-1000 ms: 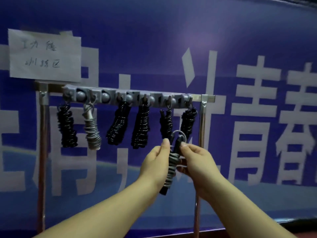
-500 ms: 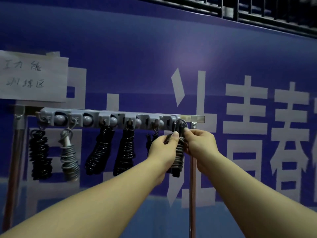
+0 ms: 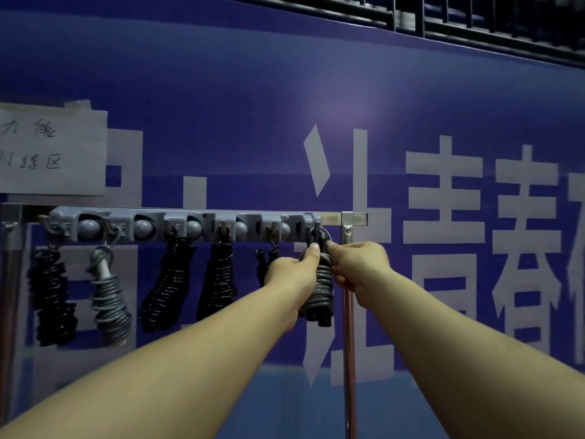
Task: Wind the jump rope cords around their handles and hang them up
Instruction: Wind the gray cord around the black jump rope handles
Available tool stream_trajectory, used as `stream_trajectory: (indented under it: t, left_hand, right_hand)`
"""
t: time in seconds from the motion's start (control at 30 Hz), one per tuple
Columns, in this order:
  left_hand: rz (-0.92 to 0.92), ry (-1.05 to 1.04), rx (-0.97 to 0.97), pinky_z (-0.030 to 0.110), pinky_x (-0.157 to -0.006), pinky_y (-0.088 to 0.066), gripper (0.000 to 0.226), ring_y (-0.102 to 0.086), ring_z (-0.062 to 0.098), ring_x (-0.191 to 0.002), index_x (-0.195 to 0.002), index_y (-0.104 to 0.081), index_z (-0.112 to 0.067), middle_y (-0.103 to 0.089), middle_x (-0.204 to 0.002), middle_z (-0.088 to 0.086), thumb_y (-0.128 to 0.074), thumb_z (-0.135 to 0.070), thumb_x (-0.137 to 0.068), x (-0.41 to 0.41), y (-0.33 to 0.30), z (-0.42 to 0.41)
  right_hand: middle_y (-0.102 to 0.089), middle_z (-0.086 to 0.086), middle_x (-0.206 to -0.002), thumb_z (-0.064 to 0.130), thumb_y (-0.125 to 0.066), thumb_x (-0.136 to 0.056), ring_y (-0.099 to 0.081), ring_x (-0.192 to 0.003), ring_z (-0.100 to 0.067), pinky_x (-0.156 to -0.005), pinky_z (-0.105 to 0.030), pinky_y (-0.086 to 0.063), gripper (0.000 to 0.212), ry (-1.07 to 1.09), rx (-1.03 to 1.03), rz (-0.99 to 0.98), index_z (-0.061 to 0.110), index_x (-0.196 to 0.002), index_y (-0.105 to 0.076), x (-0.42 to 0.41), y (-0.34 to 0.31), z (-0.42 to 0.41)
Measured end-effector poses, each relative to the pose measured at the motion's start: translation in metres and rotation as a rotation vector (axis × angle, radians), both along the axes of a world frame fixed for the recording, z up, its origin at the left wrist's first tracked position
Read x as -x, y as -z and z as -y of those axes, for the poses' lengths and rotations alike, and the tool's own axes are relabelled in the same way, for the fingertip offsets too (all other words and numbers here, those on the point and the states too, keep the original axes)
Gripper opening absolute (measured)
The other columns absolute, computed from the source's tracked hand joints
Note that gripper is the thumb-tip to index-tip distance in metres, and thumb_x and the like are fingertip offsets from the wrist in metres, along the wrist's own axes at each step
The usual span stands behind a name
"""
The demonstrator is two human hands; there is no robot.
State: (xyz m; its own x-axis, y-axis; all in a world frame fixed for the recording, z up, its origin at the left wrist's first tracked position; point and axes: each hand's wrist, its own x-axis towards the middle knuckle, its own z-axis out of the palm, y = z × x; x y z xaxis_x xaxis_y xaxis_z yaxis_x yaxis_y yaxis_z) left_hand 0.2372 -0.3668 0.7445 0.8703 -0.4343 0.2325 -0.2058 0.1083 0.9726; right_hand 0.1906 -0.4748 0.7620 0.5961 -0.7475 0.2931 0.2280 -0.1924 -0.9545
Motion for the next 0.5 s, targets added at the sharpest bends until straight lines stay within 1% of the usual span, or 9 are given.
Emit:
stream_trajectory:
  t: [0.1,0.23,0.33,0.4,0.5]
  left_hand:
    - [0.093,-0.049,-0.023,0.045,-0.082,-0.062,0.046,-0.073,0.026,-0.084,-0.095,-0.068,-0.015,-0.074,-0.091,0.009,-0.055,-0.058,-0.095,-0.003,0.01,0.002]
    - [0.199,-0.139,-0.043,0.033,-0.073,-0.058,0.04,-0.067,0.018,-0.085,-0.105,-0.064,-0.021,-0.07,-0.094,0.002,-0.047,-0.057,-0.099,-0.002,0.024,-0.001]
    - [0.177,-0.157,-0.031,0.031,-0.072,-0.055,0.039,-0.066,0.016,-0.085,-0.108,-0.062,-0.022,-0.07,-0.094,0.0,-0.042,-0.055,-0.101,0.002,0.036,0.0]
    - [0.166,-0.18,-0.05,0.029,-0.069,-0.05,0.04,-0.064,0.015,-0.086,-0.11,-0.061,-0.021,-0.068,-0.096,-0.001,-0.04,-0.054,-0.102,0.004,0.045,0.0]
    - [0.166,-0.213,-0.08,0.027,-0.064,-0.043,0.038,-0.058,0.009,-0.083,-0.11,-0.061,-0.022,-0.066,-0.095,-0.004,-0.038,-0.052,-0.104,0.005,0.056,-0.001]
  right_hand:
    - [-0.068,-0.009,-0.075,0.029,-0.069,-0.093,-0.06,-0.063,-0.018,-0.06,-0.03,-0.051,0.02,-0.06,-0.007,0.034,0.009,-0.094,-0.07,0.002,0.011,-0.004]
    - [-0.072,-0.007,-0.085,0.027,-0.065,-0.096,-0.066,-0.075,-0.017,-0.065,-0.03,-0.054,0.016,-0.104,-0.007,0.058,0.012,-0.097,-0.07,0.004,0.023,-0.008]
    - [-0.074,-0.006,-0.091,0.03,-0.063,-0.097,-0.069,-0.083,-0.017,-0.069,-0.032,-0.056,0.018,-0.104,-0.019,0.06,0.014,-0.099,-0.07,0.006,0.03,-0.01]
    - [-0.074,-0.006,-0.095,0.032,-0.061,-0.098,-0.069,-0.09,-0.019,-0.067,-0.032,-0.055,0.02,-0.096,-0.018,0.054,0.014,-0.102,-0.07,0.007,0.034,-0.01]
    - [-0.072,-0.008,-0.099,0.034,-0.061,-0.098,-0.067,-0.088,-0.02,-0.066,-0.03,-0.054,0.023,-0.072,-0.005,0.045,0.014,-0.107,-0.069,0.008,0.039,-0.008]
